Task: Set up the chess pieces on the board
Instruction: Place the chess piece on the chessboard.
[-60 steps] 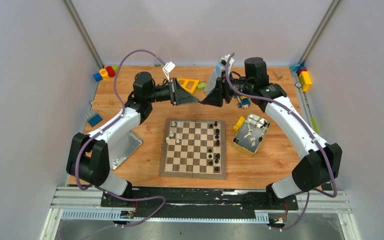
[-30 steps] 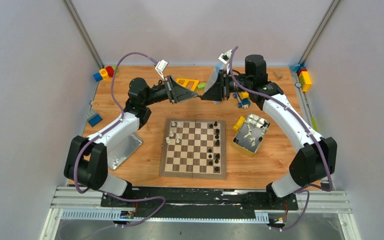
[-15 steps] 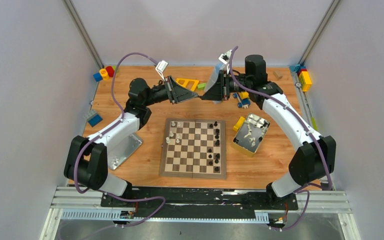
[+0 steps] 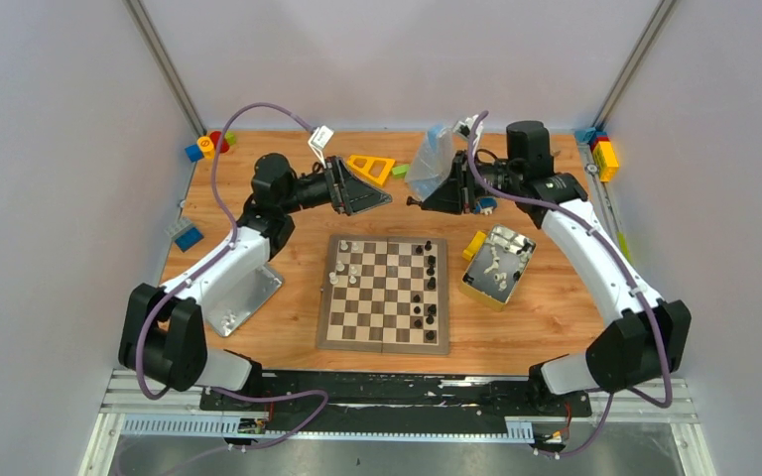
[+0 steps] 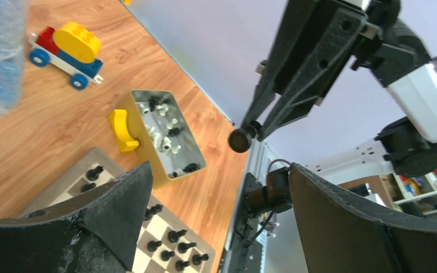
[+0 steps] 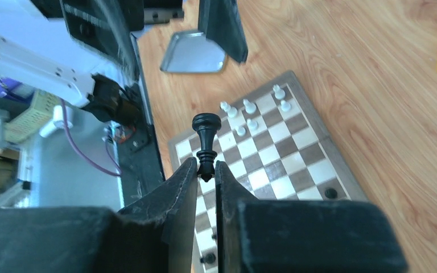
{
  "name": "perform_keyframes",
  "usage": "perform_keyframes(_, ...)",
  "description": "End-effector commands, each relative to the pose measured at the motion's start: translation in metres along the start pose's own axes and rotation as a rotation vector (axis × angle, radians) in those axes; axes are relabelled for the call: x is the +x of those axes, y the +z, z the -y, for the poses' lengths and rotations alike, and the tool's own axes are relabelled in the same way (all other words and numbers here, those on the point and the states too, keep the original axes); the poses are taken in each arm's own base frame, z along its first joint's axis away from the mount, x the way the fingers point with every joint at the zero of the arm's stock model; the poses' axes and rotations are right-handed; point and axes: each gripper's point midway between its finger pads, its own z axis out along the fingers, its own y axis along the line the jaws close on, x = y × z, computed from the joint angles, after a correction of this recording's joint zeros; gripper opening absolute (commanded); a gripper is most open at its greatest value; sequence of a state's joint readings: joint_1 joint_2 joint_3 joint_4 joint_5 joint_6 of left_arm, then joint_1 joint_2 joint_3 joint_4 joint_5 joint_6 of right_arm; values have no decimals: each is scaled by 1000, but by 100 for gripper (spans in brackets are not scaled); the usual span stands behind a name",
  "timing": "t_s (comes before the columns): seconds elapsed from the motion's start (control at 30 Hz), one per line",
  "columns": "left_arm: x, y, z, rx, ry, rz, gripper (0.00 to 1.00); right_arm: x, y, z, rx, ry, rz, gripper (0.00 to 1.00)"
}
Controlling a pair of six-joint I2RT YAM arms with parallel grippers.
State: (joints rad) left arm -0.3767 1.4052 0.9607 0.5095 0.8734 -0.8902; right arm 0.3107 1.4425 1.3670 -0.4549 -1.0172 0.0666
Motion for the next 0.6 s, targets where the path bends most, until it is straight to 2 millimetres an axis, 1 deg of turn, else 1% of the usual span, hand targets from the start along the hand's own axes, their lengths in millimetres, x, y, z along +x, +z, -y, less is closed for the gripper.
perform_keyframes(0.0, -21, -18, 10, -36, 166, 9, 97, 27, -26, -3, 119, -190, -100, 0)
perform_keyframes(0.03, -21, -21, 6, -65, 192, -15, 99, 36, -31, -1, 148, -206, -137, 0)
perform_keyframes(0.07, -25, -24, 4, -93, 213, -14, 99, 43, -35, 2, 177, -241, -177, 0)
perform_keyframes(0.13, -27, -32, -3, -170, 269, -49, 100, 62, -41, 8, 230, -268, -272, 0)
perform_keyframes(0.17, -27, -37, -5, -207, 307, -80, 100, 73, -44, 11, 256, -277, -324, 0)
perform_keyframes(0.2, -24, -44, -13, -271, 294, -98, 100, 82, -46, 14, 282, -284, -376, 0)
perform_keyframes(0.23, -31, -47, -13, -294, 351, -96, 100, 90, -48, 17, 303, -291, -423, 0)
perform_keyframes(0.27, -33, -55, -21, -358, 368, -101, 100, 98, -50, 18, 316, -296, -470, 0)
perform_keyframes(0.3, -38, -59, -20, -380, 383, -96, 100, 104, -51, 19, 327, -300, -512, 0)
perform_keyframes(0.33, -42, -68, -26, -434, 391, -92, 100, 110, -51, 20, 338, -305, -547, 1)
perform_keyframes(0.37, -47, -72, -25, -453, 403, -83, 100, 115, -51, 20, 347, -311, -585, 1)
perform_keyframes(0.4, -50, -81, -29, -489, 409, -77, 100, 120, -51, 20, 354, -318, -621, 1)
perform_keyframes(0.43, -54, -85, -26, -502, 419, -68, 100, 124, -50, 21, 359, -323, -656, 1)
perform_keyframes(0.47, -56, -92, -30, -535, 421, -67, 100, 129, -48, 21, 361, -330, -689, 1)
perform_keyframes(0.5, -59, -95, -28, -548, 431, -60, 100, 134, -46, 23, 362, -329, -730, 1)
perform_keyframes(0.53, -59, -102, -32, -578, 430, -66, 100, 139, -43, 23, 363, -331, -768, 1)
perform_keyframes(0.57, -62, -104, -30, -589, 440, -62, 100, 144, -40, 22, 358, -339, -806, 1)
